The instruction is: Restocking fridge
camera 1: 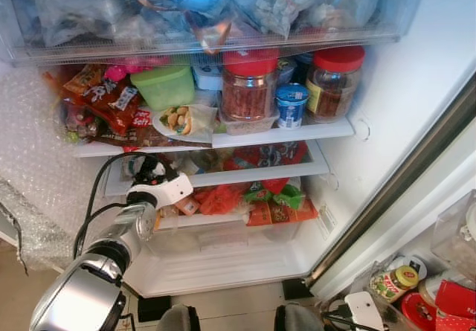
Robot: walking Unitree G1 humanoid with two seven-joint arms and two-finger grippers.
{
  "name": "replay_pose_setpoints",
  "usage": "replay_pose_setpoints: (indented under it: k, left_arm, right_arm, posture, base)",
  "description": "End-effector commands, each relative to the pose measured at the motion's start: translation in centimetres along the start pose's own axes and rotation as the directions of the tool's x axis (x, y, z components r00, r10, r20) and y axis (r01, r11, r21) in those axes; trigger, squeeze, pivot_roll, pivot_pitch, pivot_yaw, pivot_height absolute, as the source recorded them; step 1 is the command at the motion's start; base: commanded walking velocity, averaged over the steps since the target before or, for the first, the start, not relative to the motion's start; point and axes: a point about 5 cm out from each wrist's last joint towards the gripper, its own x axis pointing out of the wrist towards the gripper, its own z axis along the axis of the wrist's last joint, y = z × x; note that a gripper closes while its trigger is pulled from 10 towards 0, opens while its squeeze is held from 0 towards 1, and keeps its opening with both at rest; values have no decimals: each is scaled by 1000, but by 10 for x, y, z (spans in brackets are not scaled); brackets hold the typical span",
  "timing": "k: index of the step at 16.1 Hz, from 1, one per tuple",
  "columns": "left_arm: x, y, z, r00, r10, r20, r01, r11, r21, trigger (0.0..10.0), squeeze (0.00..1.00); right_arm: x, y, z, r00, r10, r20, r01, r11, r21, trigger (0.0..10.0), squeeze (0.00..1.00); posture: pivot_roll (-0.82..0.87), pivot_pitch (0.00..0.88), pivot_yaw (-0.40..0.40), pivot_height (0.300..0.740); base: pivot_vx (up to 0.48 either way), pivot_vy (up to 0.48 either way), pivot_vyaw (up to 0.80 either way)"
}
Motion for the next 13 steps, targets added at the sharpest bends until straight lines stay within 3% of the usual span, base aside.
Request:
replay_pose_setpoints:
  k: [1, 5, 8, 13]
  left_arm:
    - [3, 9, -5, 999, 27, -20, -27, 999, -21, 10000, 1000]
    - [4, 11, -1, 1000, 19, 2, -19, 996, -87, 10000, 1000]
    - [4, 10, 9, 997, -32, 70, 48, 966, -255, 10000, 1000]
    - [4, 13, 12, 990, -61, 128, 100, 938, -332, 10000, 1000]
  right_arm:
    - [-1, -7, 3, 1000, -22, 10, 22, 1000, 16, 10000, 0]
    - [-1, -7, 2, 1000, -20, 1, 20, 1000, 11, 10000, 0]
    - [-1, -7, 2, 1000, -19, -4, 19, 1000, 7, 10000, 0]
    - [-1, -7, 2, 1000, -17, -11, 17, 1000, 4, 10000, 0]
  posture:
    - [-73, 80, -19, 649]
    - [-70, 80, -19, 649]
    - [-70, 84, -19, 649]
    - [-65, 85, -20, 649]
  base:
    - [0, 0, 0]
    - [0, 0, 0]
    - [0, 0, 0]
    - [0, 0, 0]
